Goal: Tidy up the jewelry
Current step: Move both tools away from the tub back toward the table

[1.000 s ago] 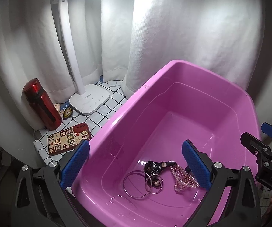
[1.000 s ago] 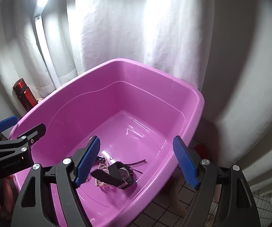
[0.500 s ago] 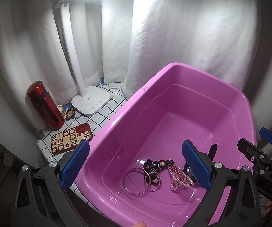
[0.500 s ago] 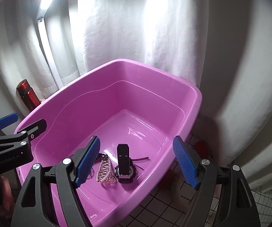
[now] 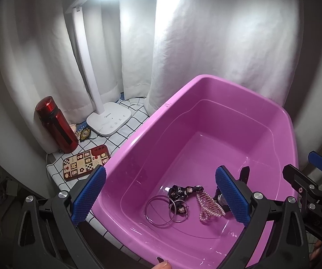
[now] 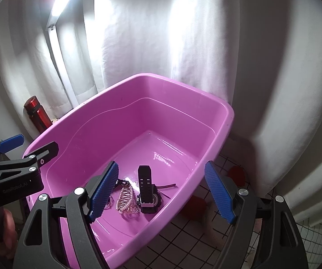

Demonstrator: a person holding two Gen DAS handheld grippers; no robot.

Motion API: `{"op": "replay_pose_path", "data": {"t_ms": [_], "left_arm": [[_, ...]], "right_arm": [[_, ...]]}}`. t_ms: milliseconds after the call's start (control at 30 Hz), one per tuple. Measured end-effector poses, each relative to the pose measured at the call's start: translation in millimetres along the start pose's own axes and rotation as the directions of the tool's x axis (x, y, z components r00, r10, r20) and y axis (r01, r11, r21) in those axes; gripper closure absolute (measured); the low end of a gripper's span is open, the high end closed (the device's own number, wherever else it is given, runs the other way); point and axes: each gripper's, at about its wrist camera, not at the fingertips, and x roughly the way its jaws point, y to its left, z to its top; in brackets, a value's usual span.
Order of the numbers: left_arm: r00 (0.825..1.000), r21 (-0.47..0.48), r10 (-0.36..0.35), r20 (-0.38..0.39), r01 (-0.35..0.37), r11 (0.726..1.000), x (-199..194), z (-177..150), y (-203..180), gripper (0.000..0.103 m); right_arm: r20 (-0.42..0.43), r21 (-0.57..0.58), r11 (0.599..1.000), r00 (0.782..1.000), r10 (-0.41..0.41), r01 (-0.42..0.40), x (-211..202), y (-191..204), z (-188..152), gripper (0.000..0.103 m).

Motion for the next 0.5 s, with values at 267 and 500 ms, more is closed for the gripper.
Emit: {"op": "replay_pose_path", "data": {"t_ms": [267,500], "left_arm": [[1.000,-0.007,-0.017,-0.001,0.017,1.000,-12,-3,-8,0.007],[0.999,0.007,-0.036,0.020,0.036,0.999,-29,-5,-25,0.007]], "right_arm": [[0.020,0.016,1.000,1.000,0.005,-0.005,-17,-9,-5,0.027],[0.047,0.045,0.999,0.999,0.004,-0.006,-37,-23,-14,0.027]]}}
